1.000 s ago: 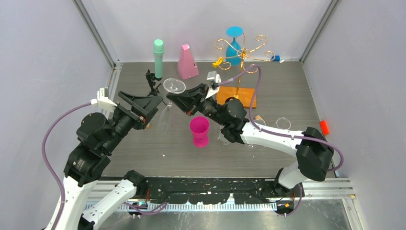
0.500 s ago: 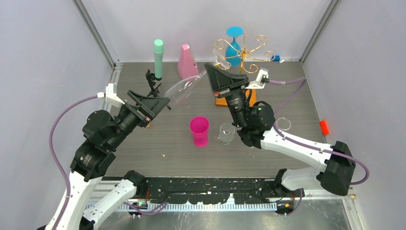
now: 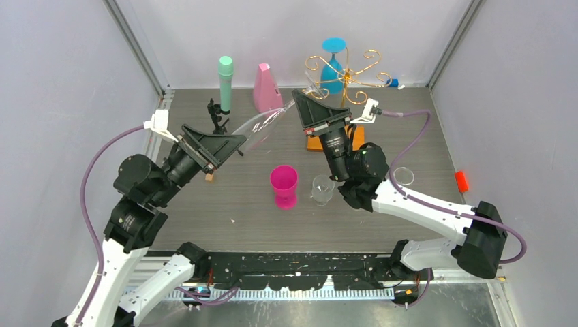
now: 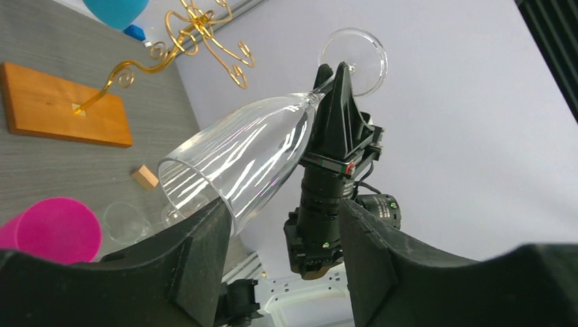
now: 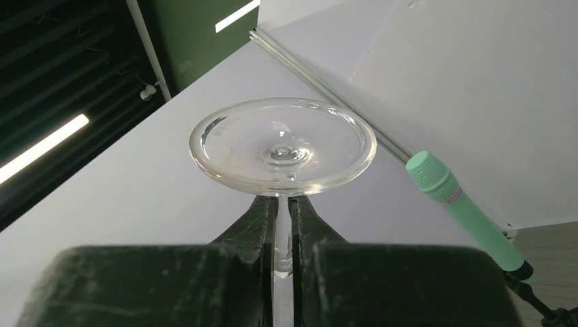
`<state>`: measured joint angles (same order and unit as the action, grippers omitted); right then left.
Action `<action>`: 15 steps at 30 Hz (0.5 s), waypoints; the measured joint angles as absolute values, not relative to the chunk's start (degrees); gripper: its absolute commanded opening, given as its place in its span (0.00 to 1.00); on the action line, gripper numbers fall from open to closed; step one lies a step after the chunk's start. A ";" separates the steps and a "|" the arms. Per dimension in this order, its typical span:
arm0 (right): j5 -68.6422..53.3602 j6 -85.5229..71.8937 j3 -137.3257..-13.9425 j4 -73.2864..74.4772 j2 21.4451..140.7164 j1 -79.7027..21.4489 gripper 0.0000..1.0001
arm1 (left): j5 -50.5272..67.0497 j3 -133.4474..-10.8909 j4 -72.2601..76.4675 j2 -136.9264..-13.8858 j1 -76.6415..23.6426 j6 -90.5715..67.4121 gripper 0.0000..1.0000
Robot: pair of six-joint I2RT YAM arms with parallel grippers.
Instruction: Take the wine glass off the wine glass rack
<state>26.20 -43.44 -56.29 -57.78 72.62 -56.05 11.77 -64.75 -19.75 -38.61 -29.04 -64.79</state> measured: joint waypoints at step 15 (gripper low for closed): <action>28.47 -53.80 -53.87 -58.33 71.13 -55.77 0.00 | 16.58 -60.25 -8.49 -39.42 -29.02 -71.46 0.26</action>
